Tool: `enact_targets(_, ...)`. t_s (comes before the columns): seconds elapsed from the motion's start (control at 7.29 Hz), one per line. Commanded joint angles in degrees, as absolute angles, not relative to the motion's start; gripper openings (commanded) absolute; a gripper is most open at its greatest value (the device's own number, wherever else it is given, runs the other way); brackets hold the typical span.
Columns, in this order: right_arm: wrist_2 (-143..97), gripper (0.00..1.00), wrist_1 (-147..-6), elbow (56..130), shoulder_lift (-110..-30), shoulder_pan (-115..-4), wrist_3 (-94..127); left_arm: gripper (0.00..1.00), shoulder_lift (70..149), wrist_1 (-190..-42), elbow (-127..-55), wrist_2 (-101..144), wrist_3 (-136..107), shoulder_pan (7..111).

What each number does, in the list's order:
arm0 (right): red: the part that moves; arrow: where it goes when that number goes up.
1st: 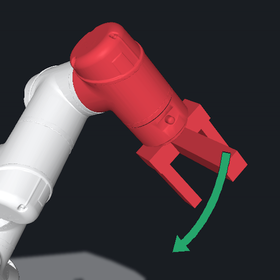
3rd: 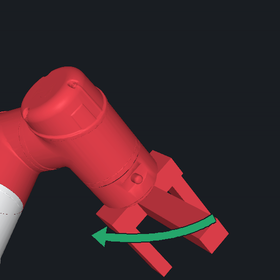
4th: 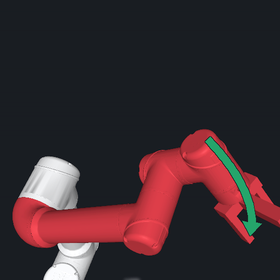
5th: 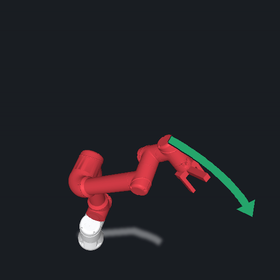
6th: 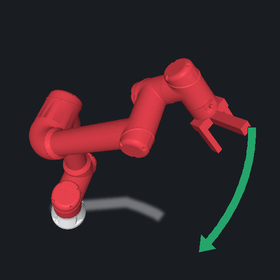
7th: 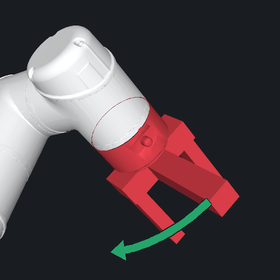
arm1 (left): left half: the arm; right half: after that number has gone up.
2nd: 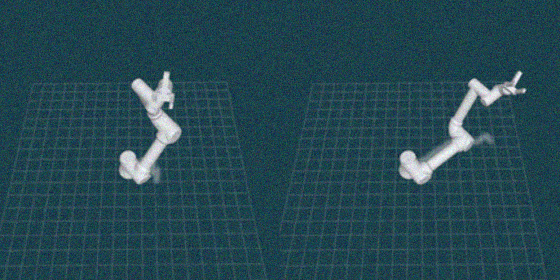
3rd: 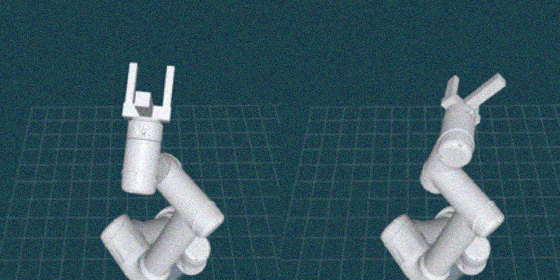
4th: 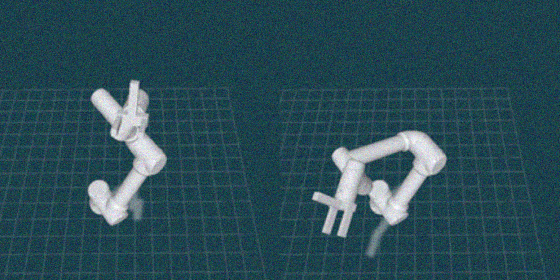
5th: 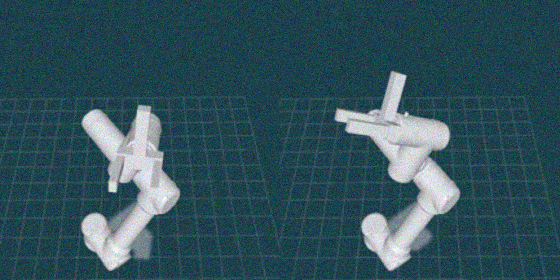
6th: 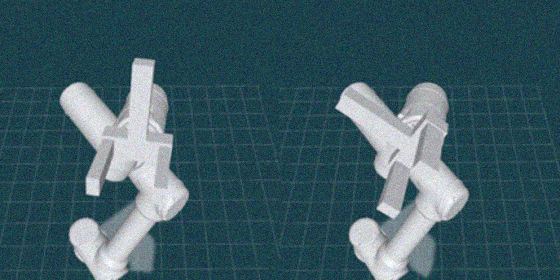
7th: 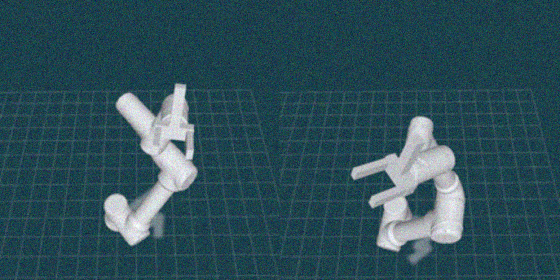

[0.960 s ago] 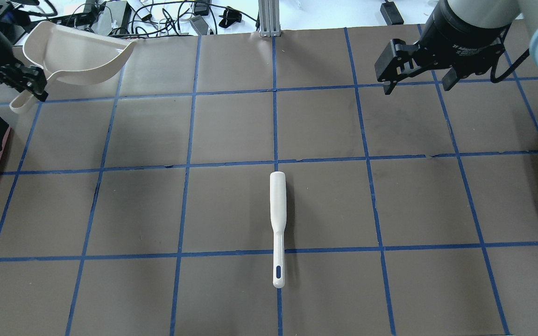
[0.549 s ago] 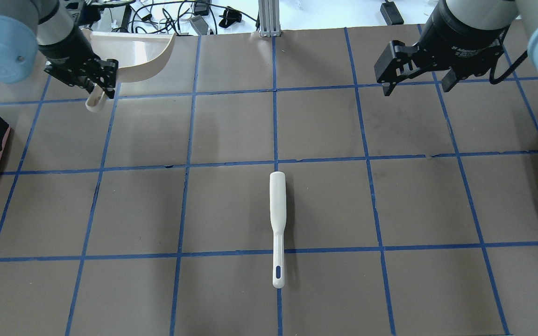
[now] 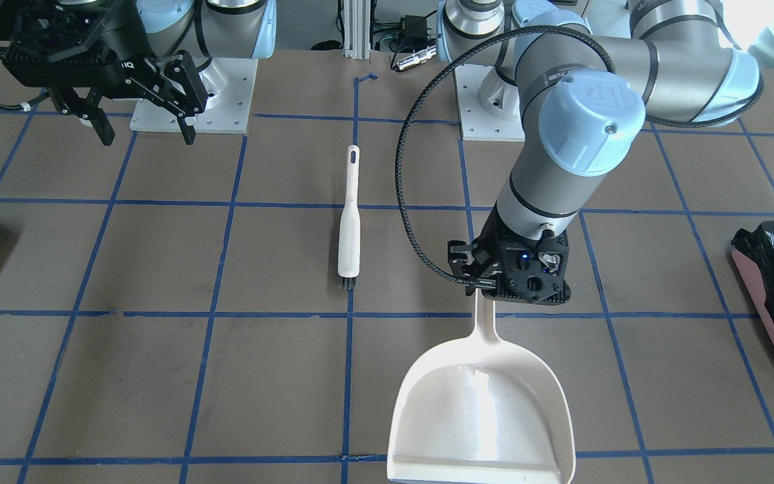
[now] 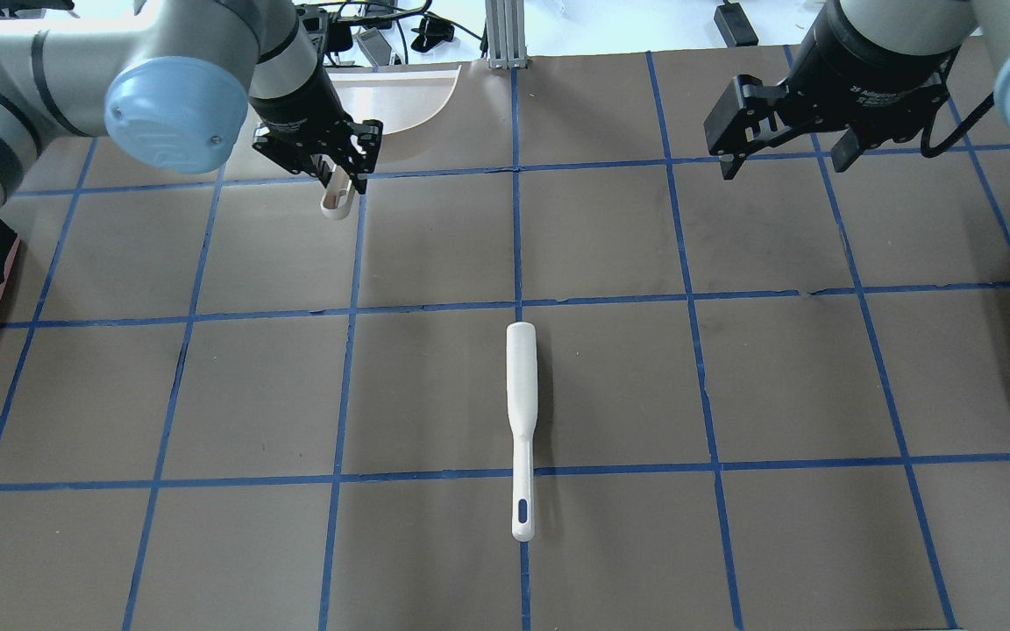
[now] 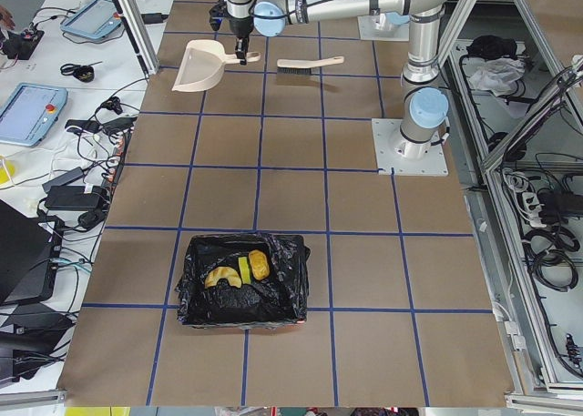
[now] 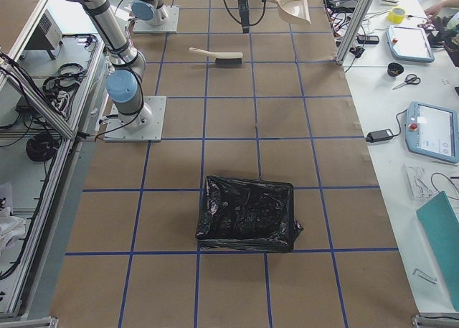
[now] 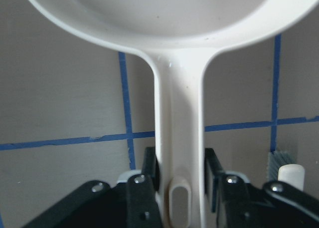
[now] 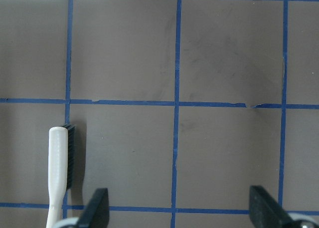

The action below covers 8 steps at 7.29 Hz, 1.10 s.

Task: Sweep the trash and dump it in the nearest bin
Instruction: 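Lower the dustpan beside the brush and open the left gripper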

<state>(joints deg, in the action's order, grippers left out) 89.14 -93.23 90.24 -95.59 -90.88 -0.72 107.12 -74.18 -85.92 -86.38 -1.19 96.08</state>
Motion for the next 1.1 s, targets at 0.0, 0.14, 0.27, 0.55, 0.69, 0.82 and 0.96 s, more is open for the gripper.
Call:
enact_targets(0.0, 89.1, 1.0, -93.2, 90.3, -95.6, -90.9, -0.7, 0.0, 111.4, -69.5, -86.0, -85.3, -6.2, 102.6)
enact_targets(0.14, 89.1, 1.0, -93.2, 90.3, -95.6, -90.9, -0.7, 0.0, 113.8, -68.8, -86.0, -85.3, -8.2, 105.2)
enact_targets(0.27, 89.1, 1.0, -93.2, 90.3, -95.6, -90.9, -0.8, 0.0, 115.9, -68.3, -86.0, -85.5, -10.7, 107.5)
enact_targets(0.55, 89.1, 1.0, -93.2, 90.3, -95.6, -90.9, -0.8, 0.0, 119.7, -62.5, -85.9, -85.2, -11.8, 108.5)
enact_targets(0.69, 89.0, 1.0, -93.1, 90.4, -95.5, -90.9, -0.7, 0.0, 121.3, -61.9, -85.9, -85.3, -12.4, 109.2)
enact_targets(0.82, 89.0, 1.0, -93.1, 90.4, -95.6, -90.9, -0.8, 0.0, 122.6, -61.4, -85.6, -85.3, -14.2, 109.2)
enact_targets(0.96, 89.1, 1.0, -93.1, 90.4, -95.6, -90.9, -0.8, 0.0, 123.2, -59.8, -84.6, -85.3, -16.0, 109.6)
